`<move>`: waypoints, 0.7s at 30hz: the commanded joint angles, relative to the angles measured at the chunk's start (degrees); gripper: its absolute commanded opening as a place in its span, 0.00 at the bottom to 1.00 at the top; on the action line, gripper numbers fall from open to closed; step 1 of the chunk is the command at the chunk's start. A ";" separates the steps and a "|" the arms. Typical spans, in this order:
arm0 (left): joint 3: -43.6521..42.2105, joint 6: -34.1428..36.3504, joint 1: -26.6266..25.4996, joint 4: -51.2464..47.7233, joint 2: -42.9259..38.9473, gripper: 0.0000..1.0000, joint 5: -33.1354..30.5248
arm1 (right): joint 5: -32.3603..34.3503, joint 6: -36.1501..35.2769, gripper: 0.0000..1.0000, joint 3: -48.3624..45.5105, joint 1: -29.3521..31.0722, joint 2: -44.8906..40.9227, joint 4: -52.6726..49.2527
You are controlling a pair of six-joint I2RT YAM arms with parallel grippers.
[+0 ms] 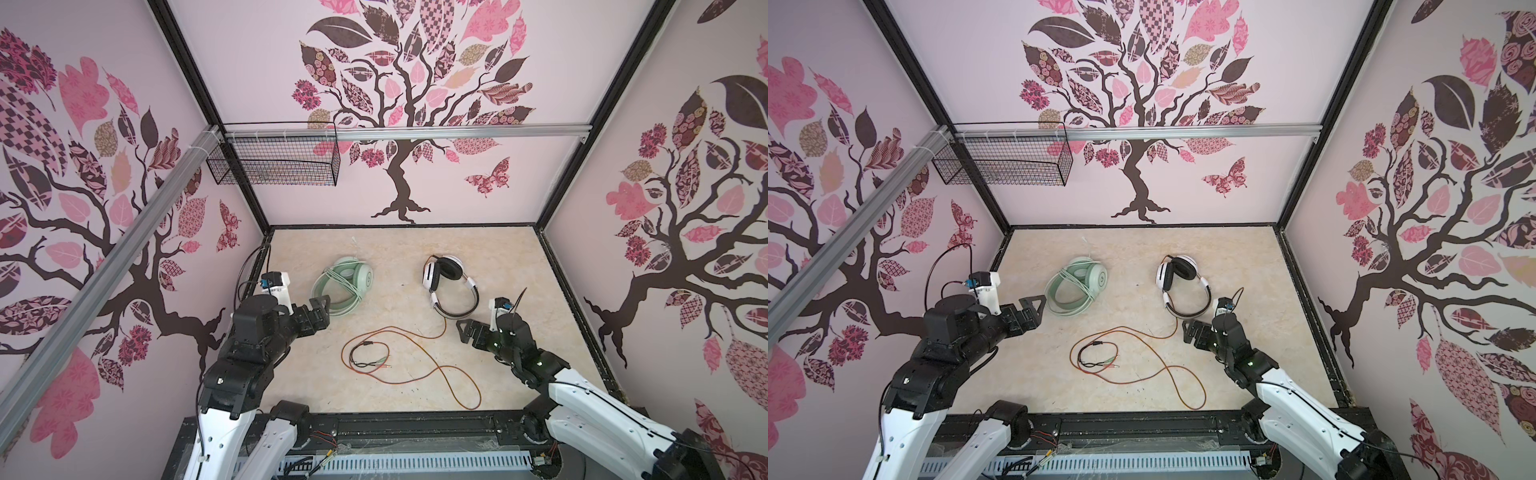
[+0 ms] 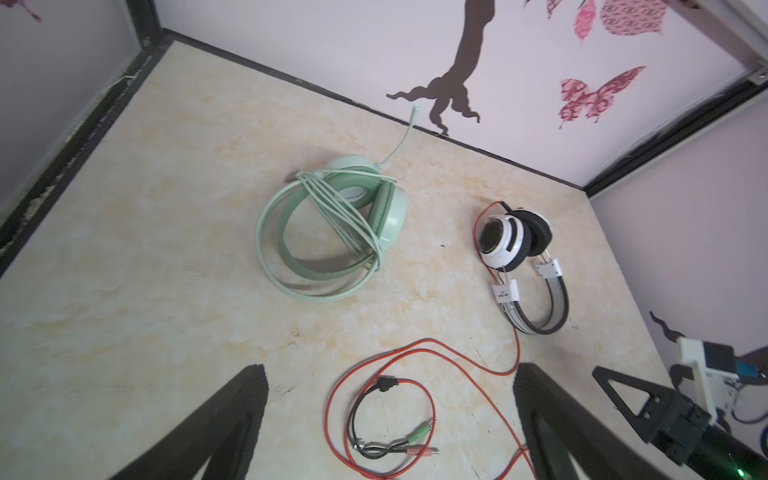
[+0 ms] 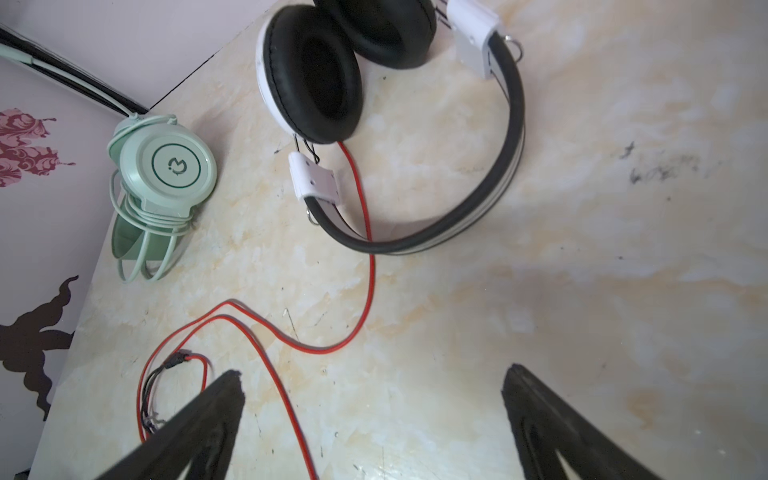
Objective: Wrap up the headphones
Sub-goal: 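Reach the right gripper to the white headset's earcup hinge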
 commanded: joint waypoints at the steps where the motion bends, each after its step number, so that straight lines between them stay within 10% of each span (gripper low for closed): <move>1: -3.17 1.63 -0.09 4.64 -0.88 0.96 8.12 | 2.95 -4.60 1.00 10.09 0.16 4.13 -8.80; 9: -2.82 1.84 -0.06 3.88 5.01 0.97 8.27 | 3.02 -21.13 1.00 27.93 -0.99 20.01 -16.75; 15: -2.58 2.16 -0.09 3.34 7.14 0.96 9.27 | -4.17 -18.70 1.00 30.12 -10.12 29.79 -13.94; 21: -2.57 1.56 -0.15 2.94 6.11 0.96 7.53 | 5.76 -12.83 1.00 32.19 -11.79 39.15 -13.47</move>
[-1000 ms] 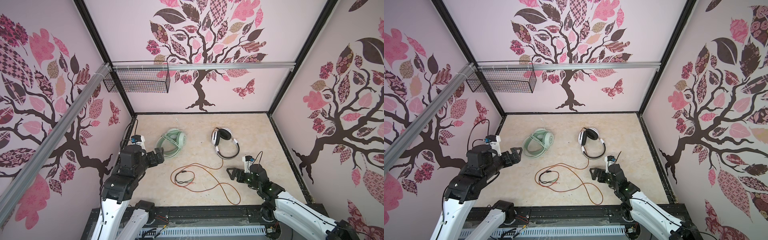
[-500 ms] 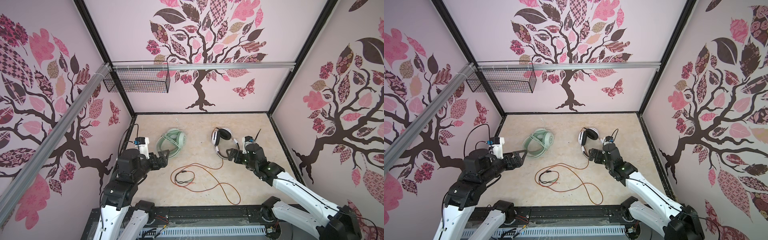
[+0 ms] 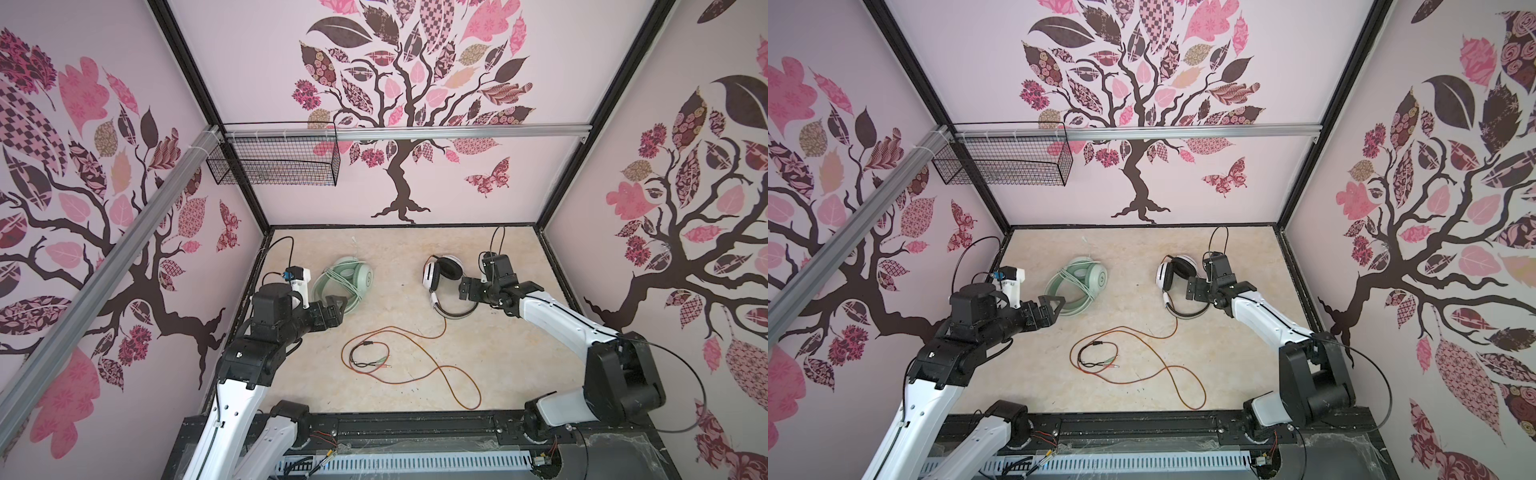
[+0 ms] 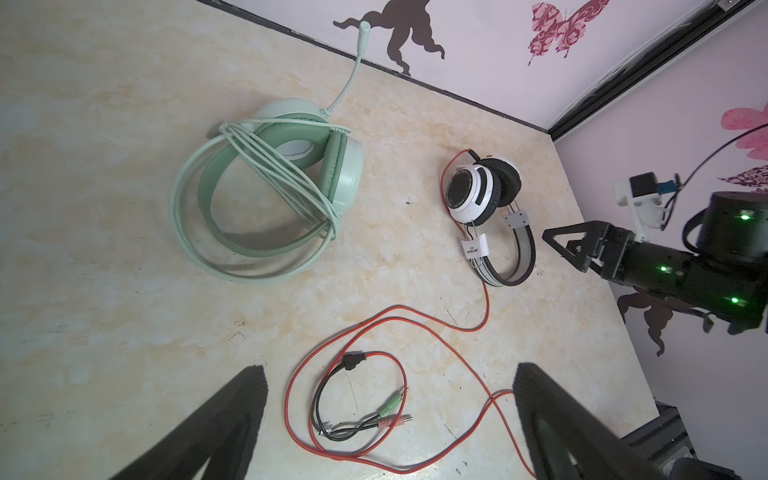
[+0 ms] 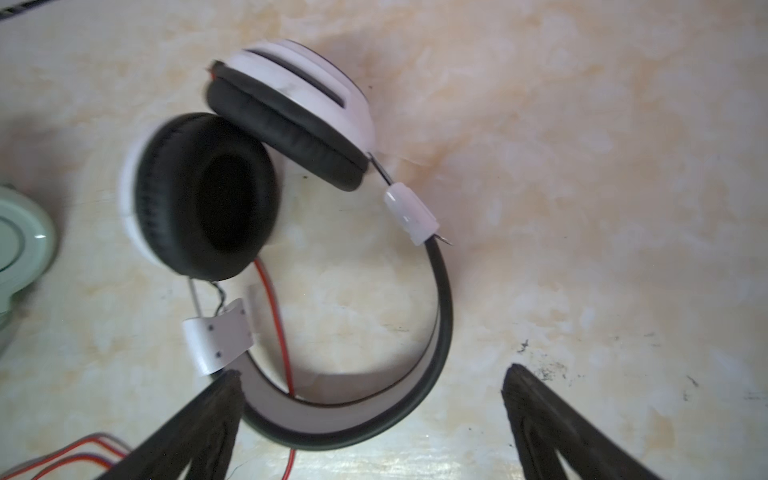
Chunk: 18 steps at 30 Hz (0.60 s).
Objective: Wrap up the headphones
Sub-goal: 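Reach the right gripper to the white headset's earcup hinge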
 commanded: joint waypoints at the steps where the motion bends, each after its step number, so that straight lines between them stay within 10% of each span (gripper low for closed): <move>1: -1.06 0.40 -0.20 0.36 -1.13 0.96 -0.64 | 2.93 4.14 1.00 1.77 0.28 4.50 -0.50; 9: -1.05 0.55 -0.34 0.15 -0.81 0.96 -0.73 | -11.90 13.54 1.00 -5.66 2.03 4.45 6.19; 18: -1.15 0.49 -0.37 0.54 -0.17 0.97 -0.03 | -14.54 19.00 1.00 -5.20 22.16 -7.29 13.47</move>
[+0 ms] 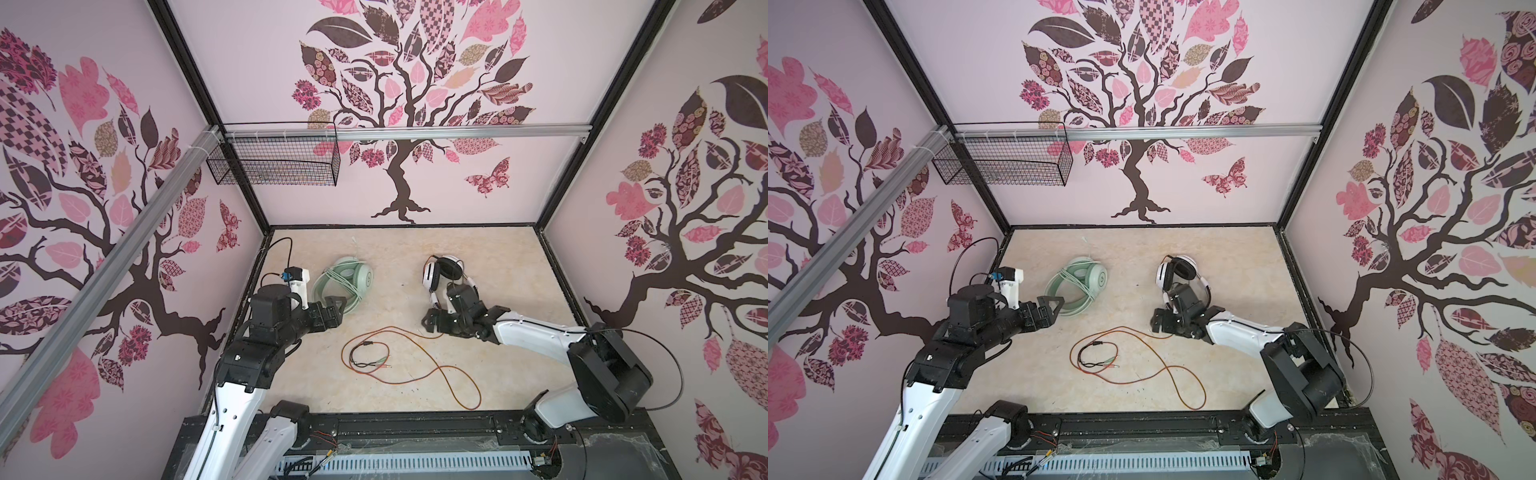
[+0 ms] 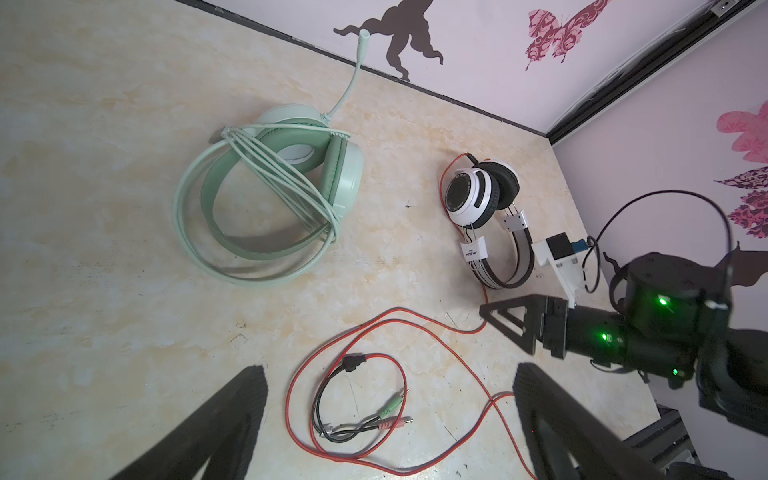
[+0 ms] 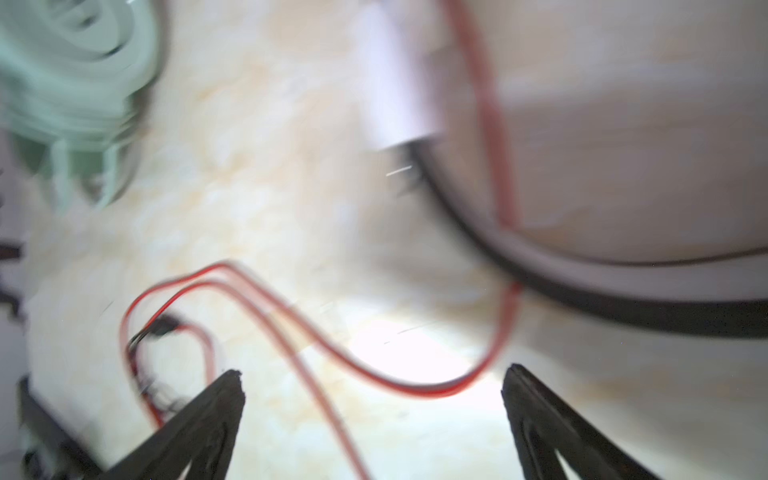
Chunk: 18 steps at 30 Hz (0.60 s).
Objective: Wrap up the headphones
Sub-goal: 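Reach the right gripper to the white headset's earcup hinge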
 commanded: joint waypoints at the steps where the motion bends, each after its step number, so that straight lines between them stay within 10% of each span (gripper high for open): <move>1: -1.18 0.51 -0.14 0.59 0.36 0.96 0.36 | 3.45 0.50 1.00 5.41 -0.43 -8.23 -0.46; 4: -1.20 0.48 -0.06 0.63 1.45 0.96 0.76 | 12.28 -6.66 1.00 5.44 -6.17 -13.83 -4.66; 9: -1.19 0.98 -0.07 0.93 2.64 0.96 3.07 | 4.29 -17.55 1.00 9.24 -21.24 -6.45 -8.30; 18: -1.24 1.00 0.36 0.86 2.54 0.96 3.31 | 5.68 -24.48 0.99 19.99 -22.96 14.97 -8.64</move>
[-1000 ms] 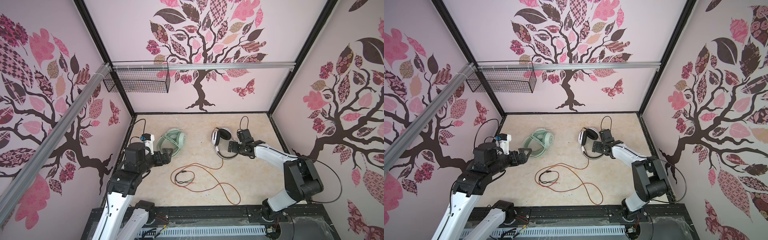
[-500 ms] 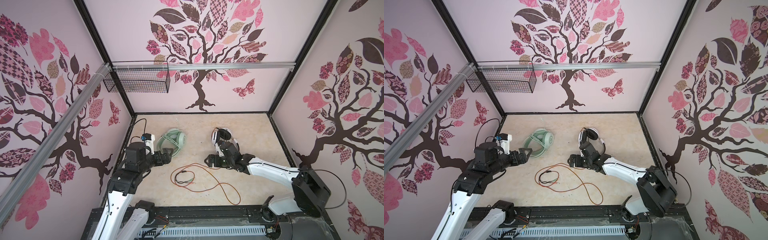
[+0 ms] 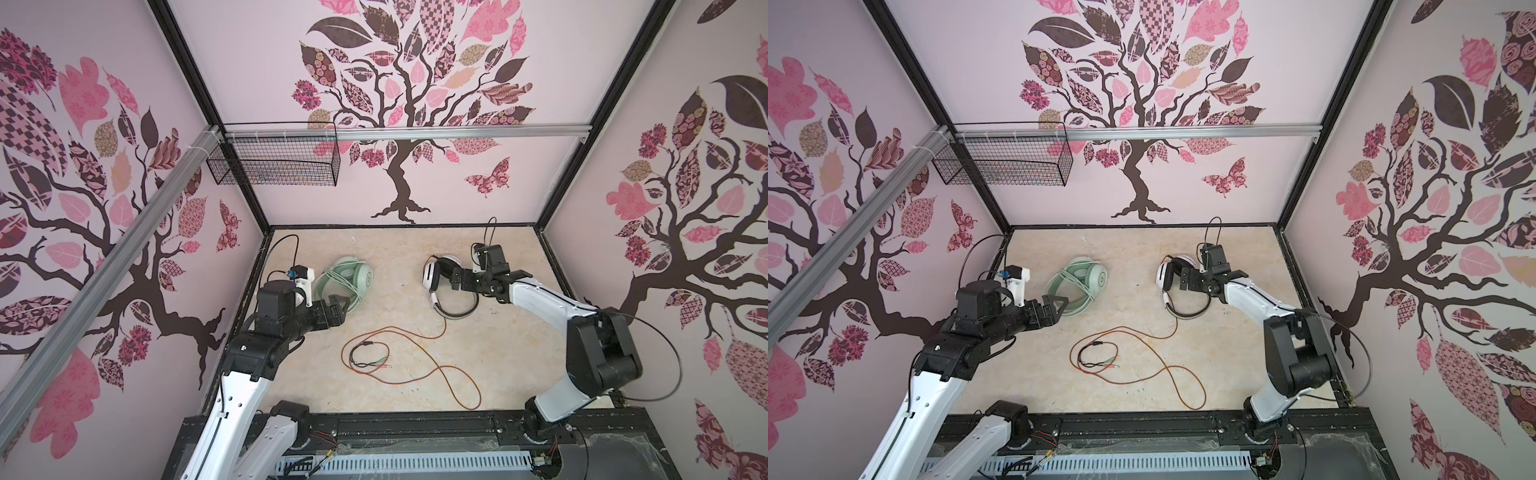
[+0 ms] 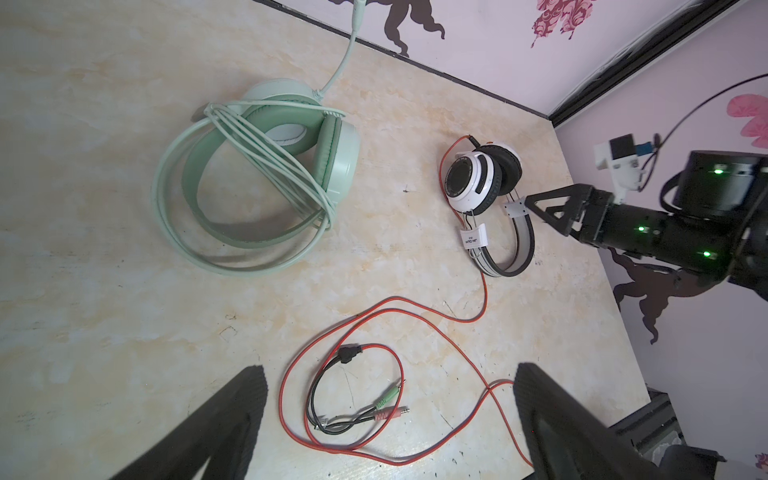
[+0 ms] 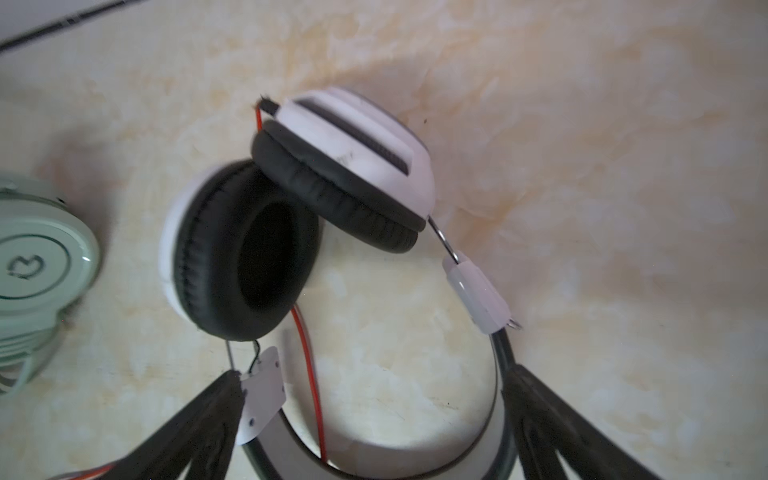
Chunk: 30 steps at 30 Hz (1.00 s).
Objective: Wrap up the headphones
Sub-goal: 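Reach the right gripper to the white headset's earcup hinge, then grasp the white headset's slider near the earcup with the right gripper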
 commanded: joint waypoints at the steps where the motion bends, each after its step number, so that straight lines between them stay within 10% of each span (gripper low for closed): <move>1: -1.20 0.93 0.23 0.81 -0.54 0.96 1.14 | 1.62 -3.25 1.00 4.58 0.25 4.85 -1.84; 30: -1.32 0.79 0.21 0.91 -0.81 0.96 0.88 | 5.53 -5.73 0.90 9.25 0.20 13.84 -0.87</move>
